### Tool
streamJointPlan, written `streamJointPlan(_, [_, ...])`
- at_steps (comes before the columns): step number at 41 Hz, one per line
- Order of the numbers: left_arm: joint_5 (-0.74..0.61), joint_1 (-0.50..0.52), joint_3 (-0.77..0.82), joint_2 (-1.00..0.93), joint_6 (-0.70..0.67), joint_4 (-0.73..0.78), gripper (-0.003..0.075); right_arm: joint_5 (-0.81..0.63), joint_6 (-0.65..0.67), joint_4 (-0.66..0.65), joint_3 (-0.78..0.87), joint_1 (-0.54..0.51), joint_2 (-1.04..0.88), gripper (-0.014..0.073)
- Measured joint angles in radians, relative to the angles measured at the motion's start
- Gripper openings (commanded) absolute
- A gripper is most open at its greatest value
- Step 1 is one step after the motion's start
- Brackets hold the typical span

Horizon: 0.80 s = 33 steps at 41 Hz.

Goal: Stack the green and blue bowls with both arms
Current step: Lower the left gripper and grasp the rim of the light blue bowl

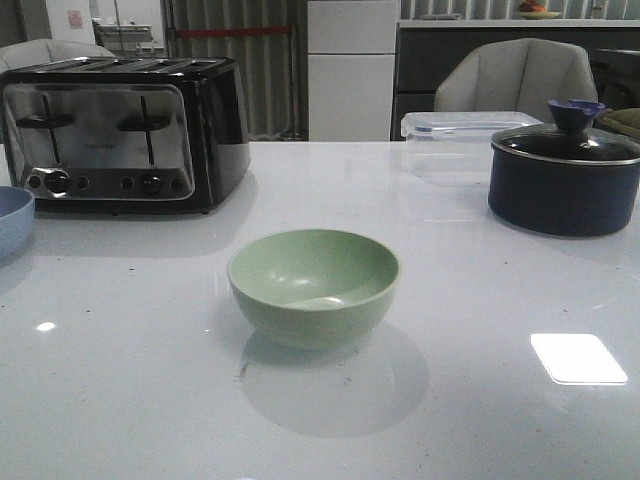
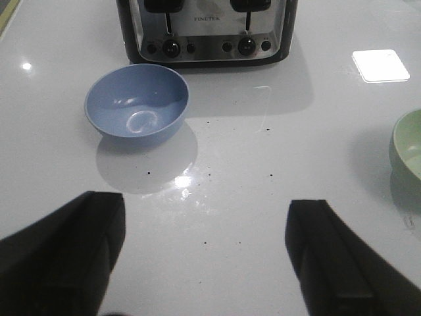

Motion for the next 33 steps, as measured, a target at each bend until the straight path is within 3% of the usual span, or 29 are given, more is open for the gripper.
streamJointPlan(7, [0.066,0.000,-0.051,0.055,0.016,0.013,0.0564,0.002,0.000,0.000,0.026,0.000,-0.064,0.0400])
streamJointPlan(15, [0.151,0.000,-0.172,0.244,0.022,0.020,0.0564,-0.009,-0.002,0.000,0.026,0.000,-0.066,0.0400])
streamJointPlan(33, [0.155,0.012,-0.389,0.751,0.022,0.042,0.0564,-0.009,-0.002,0.000,0.026,0.000,-0.066,0.0400])
